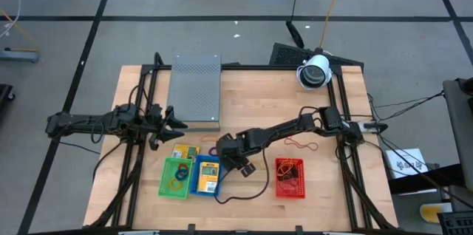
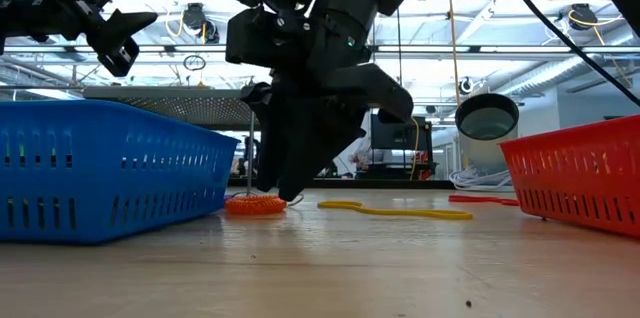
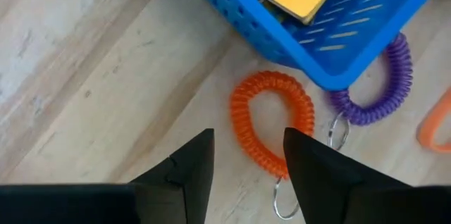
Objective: Pick & Place Office Desk Supplies
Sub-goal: Put the orange spring rubberband into the green bin
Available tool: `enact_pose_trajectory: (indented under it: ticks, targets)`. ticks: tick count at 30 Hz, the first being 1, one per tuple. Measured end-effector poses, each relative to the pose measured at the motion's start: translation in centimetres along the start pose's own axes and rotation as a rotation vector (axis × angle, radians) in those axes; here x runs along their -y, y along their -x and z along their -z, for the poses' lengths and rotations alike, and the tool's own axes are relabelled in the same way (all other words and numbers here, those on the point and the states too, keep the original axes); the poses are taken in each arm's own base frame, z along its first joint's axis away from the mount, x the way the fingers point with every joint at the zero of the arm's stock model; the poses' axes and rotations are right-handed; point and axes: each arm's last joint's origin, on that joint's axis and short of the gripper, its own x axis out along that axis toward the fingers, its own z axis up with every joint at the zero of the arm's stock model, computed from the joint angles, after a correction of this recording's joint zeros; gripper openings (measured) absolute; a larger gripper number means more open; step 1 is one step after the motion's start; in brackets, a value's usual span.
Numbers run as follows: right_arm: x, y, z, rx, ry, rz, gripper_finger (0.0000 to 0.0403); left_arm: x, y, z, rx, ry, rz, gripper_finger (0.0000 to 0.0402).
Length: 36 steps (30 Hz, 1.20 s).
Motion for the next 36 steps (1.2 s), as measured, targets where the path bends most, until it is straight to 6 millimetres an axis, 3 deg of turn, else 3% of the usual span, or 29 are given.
enact_pose_trajectory:
  ticks: [13,20,28,36]
  targets:
    - [0.8,-0.3,0.8,0.000,-0.019,0.006,0.0159,0.0,0.0,0.0,-0.001,0.001,0.000,0.0186]
    - [0.5,-1.1,1.9,-0.017,-0.047,-0.002,0.0158,0.0,0.0,0.0,-0.001,0.001,0.000,0.0186]
    - [0.2,-1.2,1.9,-0.019,-0.067,-0.004,0.0154,0.0,0.0,0.0,0.000,0.000,0.000,0.0186]
    - [0.2,-1.3,1.9,-0.006,-0.126,-0.036,0.0128,0.0,0.0,0.0,0.000,0.001,0.000,0.0186]
